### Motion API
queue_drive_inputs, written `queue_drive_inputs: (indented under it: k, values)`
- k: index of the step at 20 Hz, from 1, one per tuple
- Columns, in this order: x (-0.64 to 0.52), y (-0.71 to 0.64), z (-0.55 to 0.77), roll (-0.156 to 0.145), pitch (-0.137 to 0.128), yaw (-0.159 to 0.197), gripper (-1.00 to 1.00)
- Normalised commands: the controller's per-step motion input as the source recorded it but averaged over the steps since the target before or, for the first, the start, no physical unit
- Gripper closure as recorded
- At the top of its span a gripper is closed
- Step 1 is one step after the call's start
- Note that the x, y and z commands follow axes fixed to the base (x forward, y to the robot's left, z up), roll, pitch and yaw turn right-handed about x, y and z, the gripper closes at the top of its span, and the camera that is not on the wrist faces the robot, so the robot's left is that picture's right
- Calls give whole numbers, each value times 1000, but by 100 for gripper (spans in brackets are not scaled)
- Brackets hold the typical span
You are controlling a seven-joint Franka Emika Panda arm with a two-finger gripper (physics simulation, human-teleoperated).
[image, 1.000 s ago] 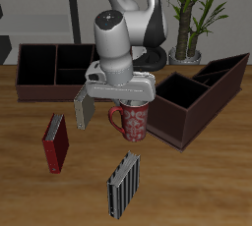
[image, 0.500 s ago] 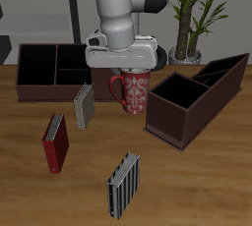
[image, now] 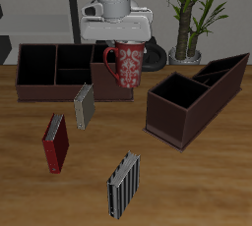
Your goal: Place the red mug into the back desk caddy's right compartment
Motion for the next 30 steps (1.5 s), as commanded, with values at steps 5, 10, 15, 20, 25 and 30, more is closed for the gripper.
queue_drive_inputs:
  k: [5,10,15,20,25,30]
  values:
    - [-426,-84,254,-21,-22,30,100]
    - [-483,-120,195,-10,-20,32,100]
    - [-405,-8,146,9,-23,14,100]
    - [-354,22,9,14,-13,30,100]
    - [-264,-76,-88,-6,1,15,100]
    - [-315,-15,-90,-1,-11,18,100]
